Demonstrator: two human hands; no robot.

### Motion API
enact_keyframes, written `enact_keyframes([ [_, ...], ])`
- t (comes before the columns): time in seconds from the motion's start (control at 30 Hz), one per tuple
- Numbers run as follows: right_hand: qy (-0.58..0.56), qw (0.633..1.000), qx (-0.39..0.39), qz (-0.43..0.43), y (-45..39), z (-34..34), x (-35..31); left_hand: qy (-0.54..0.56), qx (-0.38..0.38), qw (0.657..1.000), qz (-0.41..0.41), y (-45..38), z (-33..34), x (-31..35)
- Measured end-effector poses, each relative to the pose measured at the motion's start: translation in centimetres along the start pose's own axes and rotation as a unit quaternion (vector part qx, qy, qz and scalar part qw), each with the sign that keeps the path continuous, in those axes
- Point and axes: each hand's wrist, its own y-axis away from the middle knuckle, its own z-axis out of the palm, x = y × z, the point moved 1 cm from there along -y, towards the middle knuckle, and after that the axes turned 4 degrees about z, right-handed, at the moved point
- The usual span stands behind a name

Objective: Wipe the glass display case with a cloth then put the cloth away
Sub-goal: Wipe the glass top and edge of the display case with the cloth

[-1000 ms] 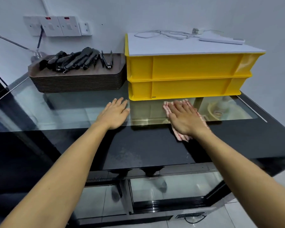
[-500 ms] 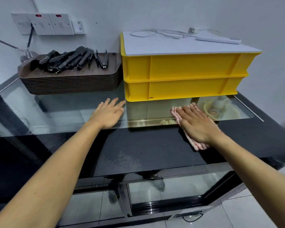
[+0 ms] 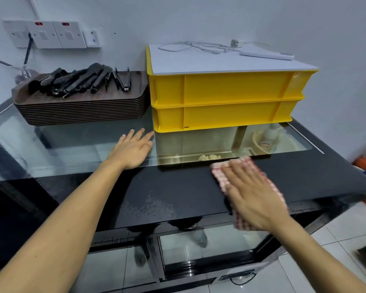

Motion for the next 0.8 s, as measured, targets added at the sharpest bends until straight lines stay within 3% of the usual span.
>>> enact_keyframes([
  [0.07, -0.003, 0.996, 0.005, 0.092, -0.2, -0.3, 2.2, -0.003, 0.0, 1.0, 0.0, 0.0, 0.1, 0.1],
  [0.13, -0.008, 0.992, 0.011, 0.127, -0.1, -0.1, 0.4, -0.005, -0.001, 1.0, -0.002, 0.0, 0.2, 0.1],
  [0.3, -0.062, 0.998, 0.012, -0.03, 1.2, 1.6, -14.0, -0.006, -0.004, 1.0, -0.002, -0.4, 0.2, -0.1],
  [0.4, -0.097, 0.992, -0.013, -0.079, 1.2, 1.4, -17.0, -0.01, -0.003, 1.0, 0.0, -0.5, 0.3, -0.2],
  [0.5, -0.078, 0.993, 0.012, -0.088, 1.1, 1.6, -12.6, -0.005, -0.008, 1.0, -0.002, -0.3, 0.3, -0.1],
  [0.67, -0.02, 0.996, -0.01, 0.084, -2.5, -0.2, 1.7, -0.001, -0.007, 1.0, -0.003, 0.1, 0.0, 0.3],
  [0.73, -0.03, 0.988, -0.008, 0.149, -4.1, -0.6, 3.6, -0.003, -0.007, 1.0, -0.004, 0.1, 0.1, 0.2],
  [0.8, -0.033, 0.985, 0.004, 0.17, -5.6, -0.2, 1.4, -0.002, -0.008, 1.0, -0.005, 0.0, 0.1, 0.2],
])
